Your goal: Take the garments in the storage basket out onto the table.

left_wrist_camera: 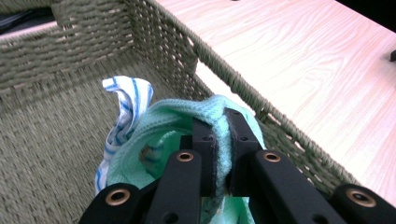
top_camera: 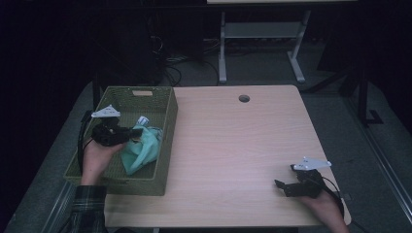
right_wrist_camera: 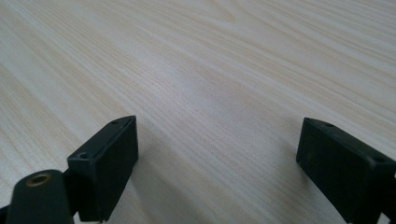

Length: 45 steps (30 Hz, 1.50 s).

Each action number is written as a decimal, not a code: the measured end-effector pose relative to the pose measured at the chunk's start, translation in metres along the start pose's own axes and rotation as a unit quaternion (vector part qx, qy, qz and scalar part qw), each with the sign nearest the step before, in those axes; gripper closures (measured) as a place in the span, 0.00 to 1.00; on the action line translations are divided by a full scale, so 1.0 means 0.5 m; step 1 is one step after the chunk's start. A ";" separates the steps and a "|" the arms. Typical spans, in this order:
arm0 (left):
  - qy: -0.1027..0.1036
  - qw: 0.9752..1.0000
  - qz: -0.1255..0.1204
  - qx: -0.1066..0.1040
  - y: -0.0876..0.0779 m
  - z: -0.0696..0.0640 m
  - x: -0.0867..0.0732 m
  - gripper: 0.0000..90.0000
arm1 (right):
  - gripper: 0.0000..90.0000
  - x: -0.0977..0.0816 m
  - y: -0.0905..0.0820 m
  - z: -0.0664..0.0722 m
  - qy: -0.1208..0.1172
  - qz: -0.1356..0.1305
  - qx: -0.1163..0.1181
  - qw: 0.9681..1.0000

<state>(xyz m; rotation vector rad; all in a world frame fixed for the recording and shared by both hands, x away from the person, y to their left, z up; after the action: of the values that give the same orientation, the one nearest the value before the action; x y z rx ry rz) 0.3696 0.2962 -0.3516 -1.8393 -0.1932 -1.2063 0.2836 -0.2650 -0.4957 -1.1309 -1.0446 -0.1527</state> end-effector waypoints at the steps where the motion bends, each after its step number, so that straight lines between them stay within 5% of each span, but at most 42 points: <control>1: 0.002 1.000 -0.007 0.001 -0.003 -0.001 0.009 0.93 | 0.14 0.000 0.000 0.000 0.000 0.000 0.000 1.000; 29: 0.021 0.998 -0.065 -0.011 -0.066 -0.030 0.112 0.93 | 0.14 0.000 0.000 0.000 0.000 0.000 0.000 1.000; 45: 0.043 0.992 -0.104 -0.056 -0.073 -0.079 0.176 0.94 | 0.14 0.000 0.000 0.000 0.000 0.000 0.000 1.000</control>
<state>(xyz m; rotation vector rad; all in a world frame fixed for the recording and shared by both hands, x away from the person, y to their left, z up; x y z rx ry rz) 0.3683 0.2596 -0.2549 -1.8961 -0.2800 -1.4637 0.2837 -0.2650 -0.4957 -1.1306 -1.0447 -0.1535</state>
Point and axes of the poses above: each handheld gripper's, and its own axes: y roughly forward along the jaws, x roughly out of its top, z roughly to its left, the point moved 2 cm from there along y, roughly forward along the jaws, and after that the axes turned 2 degrees about -z, right-handed, at the moved point
